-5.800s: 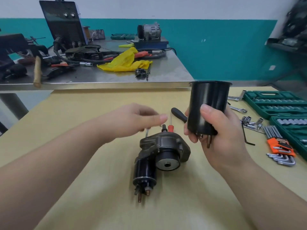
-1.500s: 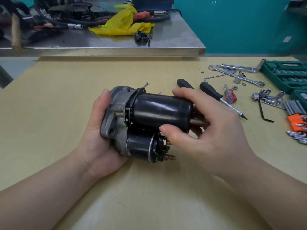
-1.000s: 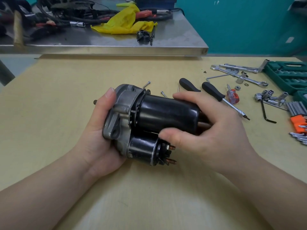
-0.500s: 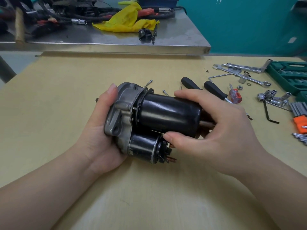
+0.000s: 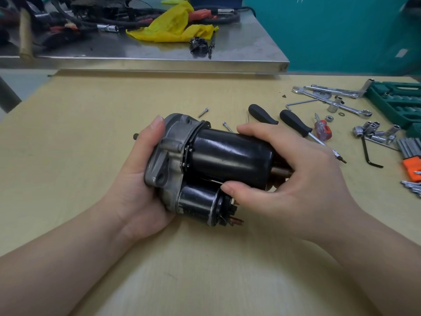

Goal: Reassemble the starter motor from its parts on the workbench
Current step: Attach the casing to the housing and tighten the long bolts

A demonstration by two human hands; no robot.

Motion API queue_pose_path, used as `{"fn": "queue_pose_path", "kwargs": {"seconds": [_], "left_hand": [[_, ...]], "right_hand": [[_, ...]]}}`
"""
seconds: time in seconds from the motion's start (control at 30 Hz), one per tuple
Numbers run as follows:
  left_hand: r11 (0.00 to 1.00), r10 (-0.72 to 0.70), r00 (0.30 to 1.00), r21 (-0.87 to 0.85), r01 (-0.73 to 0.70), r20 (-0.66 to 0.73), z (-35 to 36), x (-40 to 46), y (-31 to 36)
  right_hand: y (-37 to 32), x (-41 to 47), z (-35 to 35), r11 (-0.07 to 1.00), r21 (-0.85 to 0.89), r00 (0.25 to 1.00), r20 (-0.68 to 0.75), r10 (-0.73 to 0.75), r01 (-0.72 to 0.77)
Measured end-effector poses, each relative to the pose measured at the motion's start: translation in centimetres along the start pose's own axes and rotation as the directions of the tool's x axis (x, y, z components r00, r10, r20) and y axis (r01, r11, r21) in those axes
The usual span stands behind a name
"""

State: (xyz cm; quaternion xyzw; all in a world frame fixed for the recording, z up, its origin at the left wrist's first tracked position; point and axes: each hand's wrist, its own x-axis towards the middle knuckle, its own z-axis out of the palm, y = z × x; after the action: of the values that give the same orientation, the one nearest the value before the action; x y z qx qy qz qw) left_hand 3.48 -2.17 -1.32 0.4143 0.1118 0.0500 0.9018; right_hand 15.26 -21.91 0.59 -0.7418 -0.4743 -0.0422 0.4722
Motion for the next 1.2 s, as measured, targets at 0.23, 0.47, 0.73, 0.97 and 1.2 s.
{"fn": "queue_pose_path", "kwargs": {"seconds": [0.23,0.47,0.73,0.97,1.2], "left_hand": [[1.000,0.028,0.999,-0.002,-0.028,0.022,0.2,-0.3,0.3],[0.997,0.069,0.998,0.019,-0.069,0.013,0.4,-0.5,0.2],[1.000,0.024,0.999,0.009,-0.025,0.046,0.2,-0.5,0.7],[0.996,0.083,0.996,0.043,-0.084,0.032,0.1,-0.5,0.6],[0.994,0.097,0.994,0.046,-0.096,-0.039,-0.9,0.0,0.9]], "right_hand": [[0.1,-0.1,0.3,0.994,0.108,1.000,-0.013,0.024,-0.023],[-0.2,-0.3,0.2,0.993,0.114,1.000,-0.012,0.027,-0.025],[-0.6,-0.2,0.3,0.997,0.023,0.997,-0.041,-0.067,0.068],[-0.8,-0.4,0.5,0.963,0.247,0.993,-0.023,0.112,-0.103],[0.3,-0.1,0.4,0.931,0.296,0.969,0.188,0.162,-0.213]]}}
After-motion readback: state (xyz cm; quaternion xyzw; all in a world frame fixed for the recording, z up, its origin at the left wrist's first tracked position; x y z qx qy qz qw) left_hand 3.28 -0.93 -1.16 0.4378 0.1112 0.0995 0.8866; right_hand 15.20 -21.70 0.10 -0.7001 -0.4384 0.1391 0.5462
